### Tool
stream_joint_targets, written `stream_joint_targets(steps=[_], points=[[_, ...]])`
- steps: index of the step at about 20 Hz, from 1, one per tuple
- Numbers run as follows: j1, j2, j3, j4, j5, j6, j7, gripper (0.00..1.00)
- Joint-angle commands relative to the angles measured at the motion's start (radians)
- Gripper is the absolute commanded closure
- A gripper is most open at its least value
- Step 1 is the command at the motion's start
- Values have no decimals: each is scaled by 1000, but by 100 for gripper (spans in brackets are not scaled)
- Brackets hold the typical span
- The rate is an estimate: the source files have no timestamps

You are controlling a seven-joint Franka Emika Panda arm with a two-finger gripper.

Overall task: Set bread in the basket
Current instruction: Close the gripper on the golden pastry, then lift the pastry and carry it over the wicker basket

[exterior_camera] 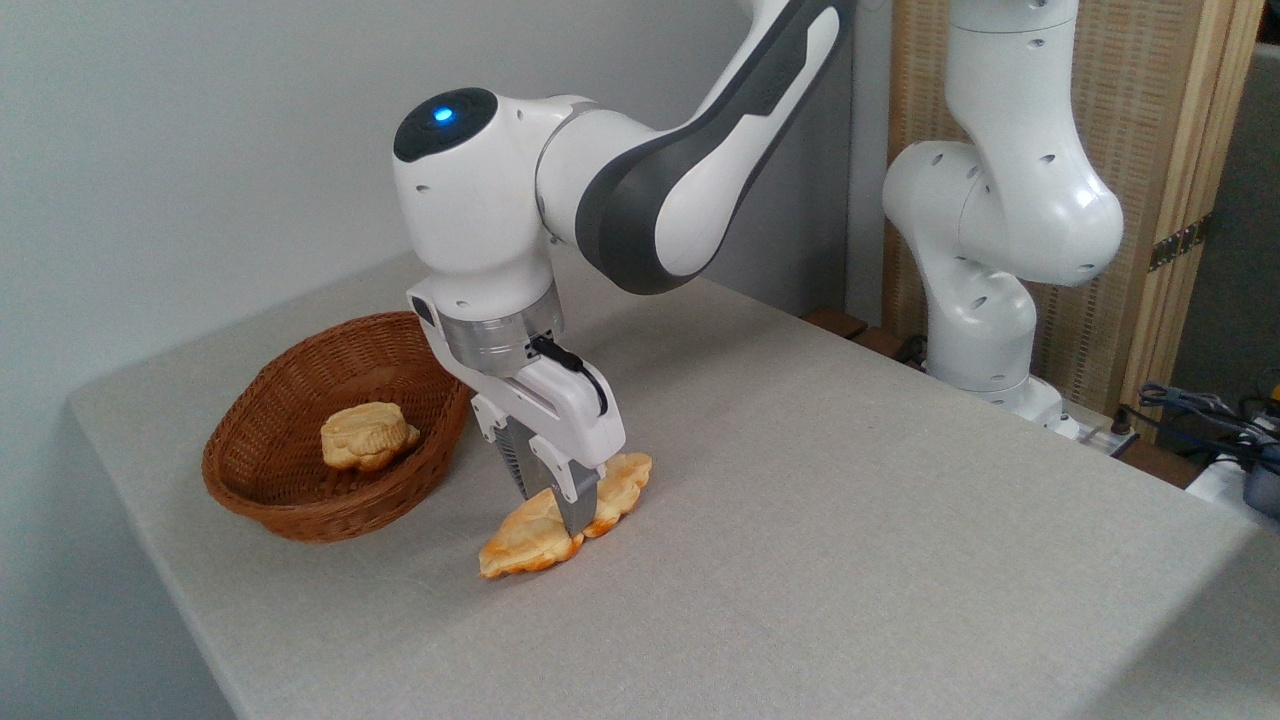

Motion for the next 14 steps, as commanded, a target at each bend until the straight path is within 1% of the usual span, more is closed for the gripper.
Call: stream_joint_targets(steps=[1, 5, 7, 10, 11, 14], points=[[-6, -10, 0, 20, -1, -4, -12, 55], [-6, -38, 0, 46, -1, -62, -4, 55], [-6, -52, 2, 85, -7, -108, -6, 55], [-8, -53, -3, 152, -13, -124, -16, 55], [-11, -55, -10, 167, -13, -125, -27, 55], [-12, -52, -64, 201, -10, -124, -99, 54]])
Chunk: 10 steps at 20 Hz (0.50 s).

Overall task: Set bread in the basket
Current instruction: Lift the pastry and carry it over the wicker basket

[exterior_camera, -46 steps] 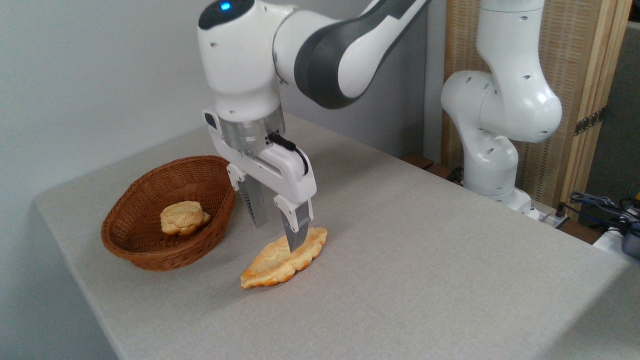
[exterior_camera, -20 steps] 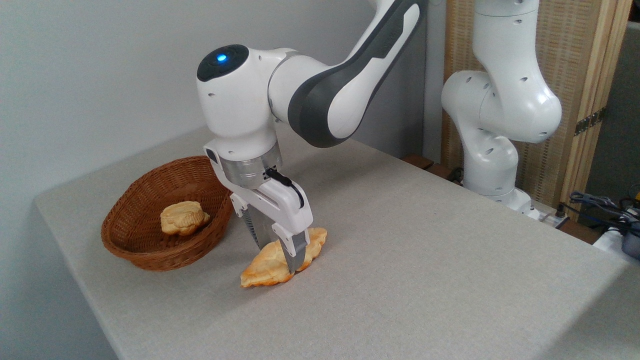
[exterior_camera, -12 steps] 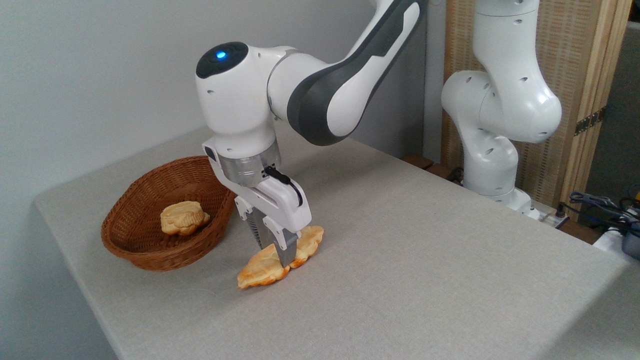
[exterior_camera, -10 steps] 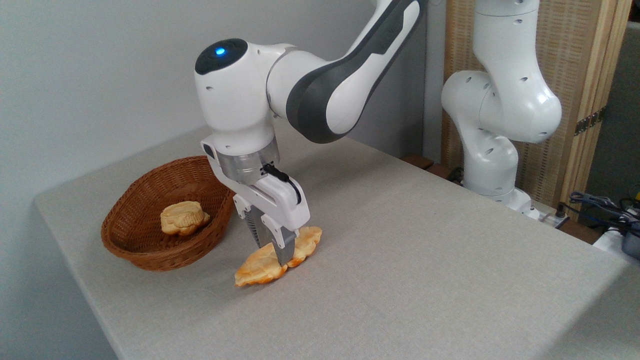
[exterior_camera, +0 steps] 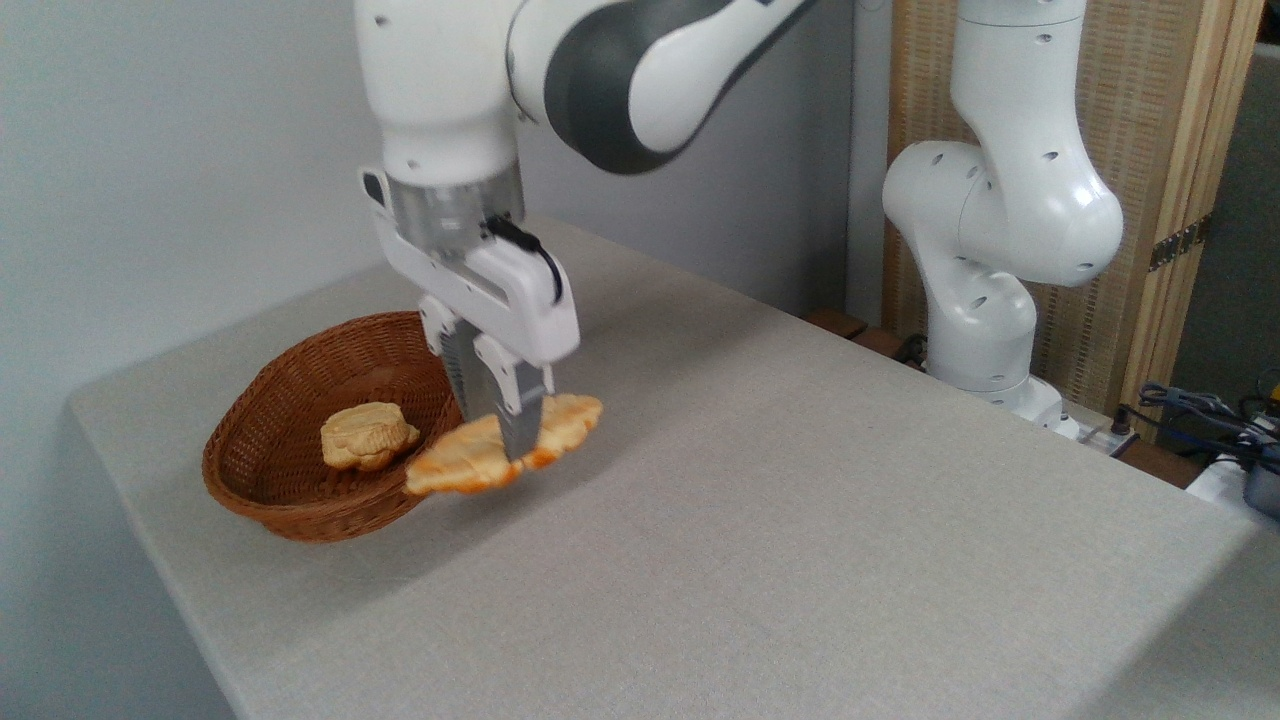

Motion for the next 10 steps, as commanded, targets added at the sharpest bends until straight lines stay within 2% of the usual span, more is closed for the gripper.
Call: stream_joint_targets(steps=[1, 3, 5, 7, 10], points=[[-7, 9, -55, 45, -8, -24, -100, 54], [-7, 10, -79, 45, -21, -18, -148, 54], [-7, 16, -107, 47, -77, -3, -194, 52], [-7, 21, -144, 51, -103, 26, -231, 52], [-7, 62, -196, 54, -149, 120, -385, 52]])
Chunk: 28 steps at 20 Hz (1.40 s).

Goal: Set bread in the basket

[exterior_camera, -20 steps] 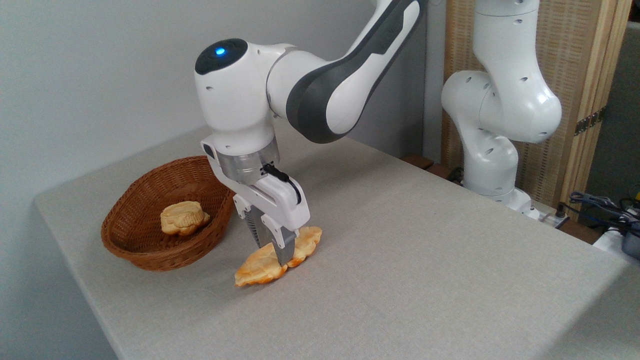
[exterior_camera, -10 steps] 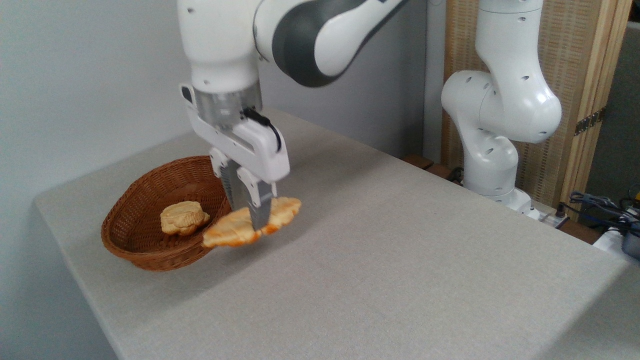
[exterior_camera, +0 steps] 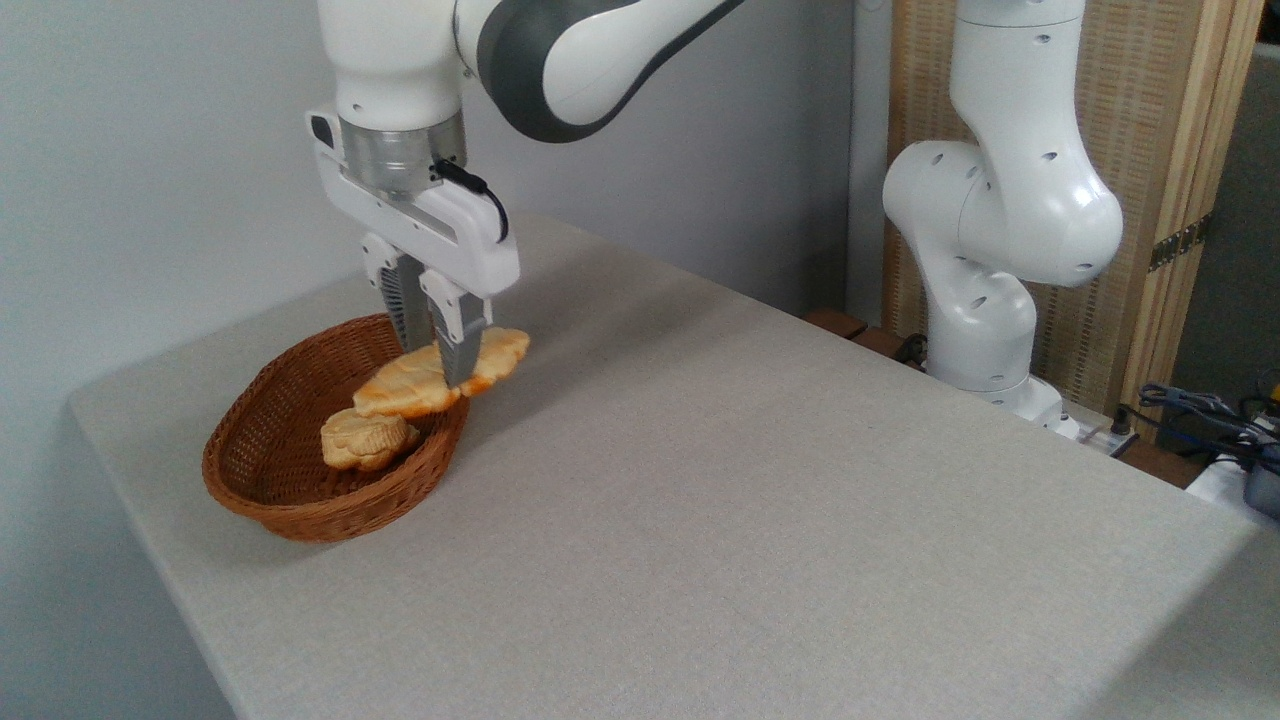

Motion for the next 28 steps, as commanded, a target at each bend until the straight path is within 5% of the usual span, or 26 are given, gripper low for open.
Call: stream_joint_targets(steps=[1, 5, 6, 7, 8, 21, 26, 28], points=[[1, 65, -61, 26, -49, 117, -205, 51], [1, 121, -101, 25, -39, 212, -431, 36], [-1, 127, -108, 25, -40, 221, -468, 25], [-1, 131, -111, 25, -40, 228, -503, 2], [-2, 137, -118, 25, -37, 228, -523, 0], [5, 112, -109, 29, -31, 222, -518, 0], [6, 95, -2, 130, 0, 125, -507, 0], [7, 88, 14, 150, 55, 68, -438, 0]])
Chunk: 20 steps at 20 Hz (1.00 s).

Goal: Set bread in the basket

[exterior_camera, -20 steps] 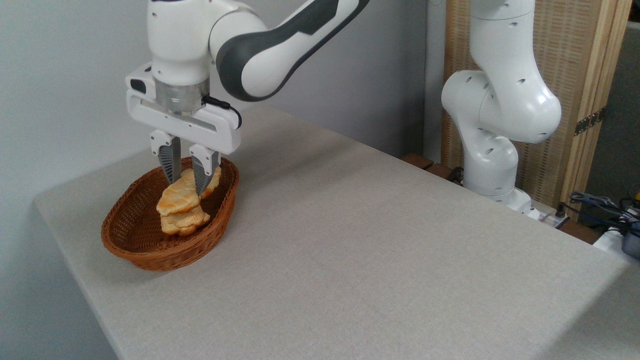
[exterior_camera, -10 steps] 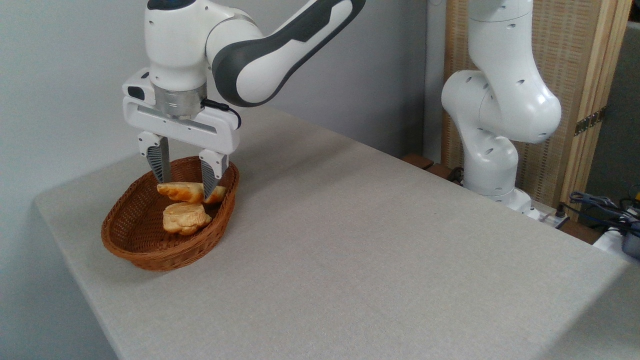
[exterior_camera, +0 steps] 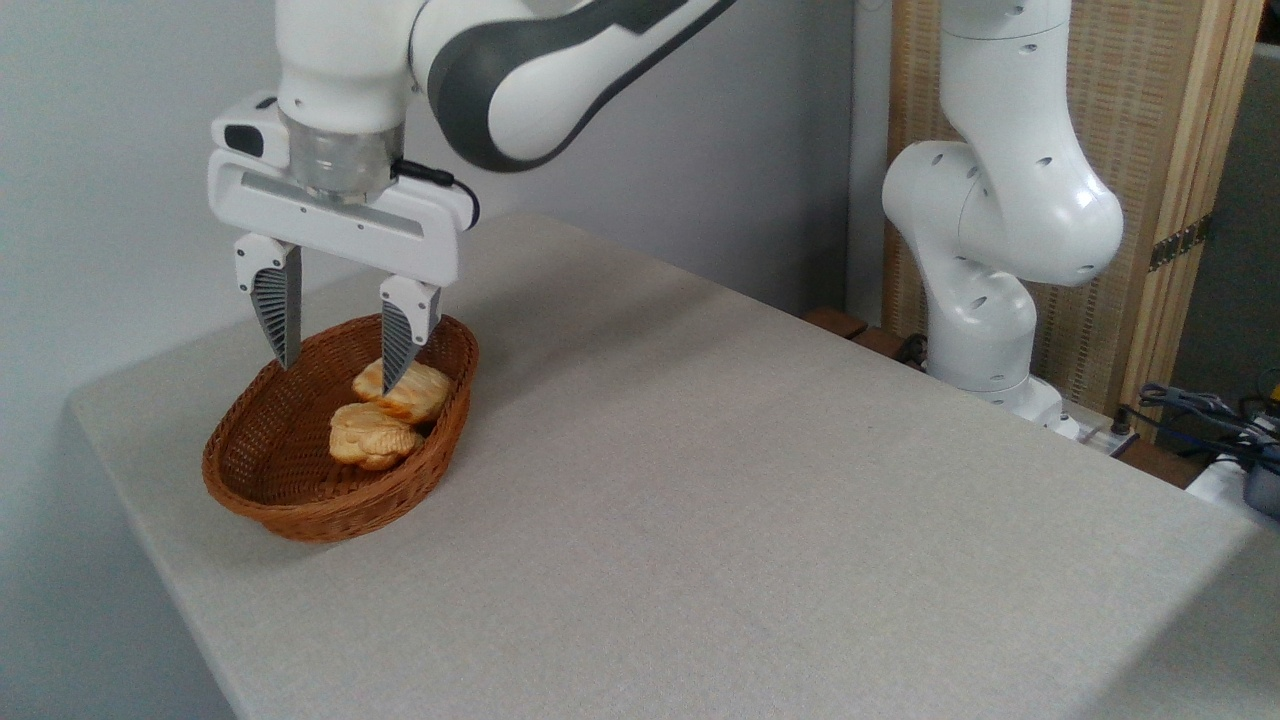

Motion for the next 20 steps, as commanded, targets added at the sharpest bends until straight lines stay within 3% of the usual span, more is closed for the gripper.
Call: stream_joint_targets(steps=[1, 6, 16, 20], points=[[-5, -8, 44, 51, 91, -115, 101, 0], [-5, -9, 115, 52, 174, -216, 358, 0], [-5, -26, 204, 52, 179, -296, 880, 0], [-5, -26, 218, 52, 158, -312, 919, 0]])
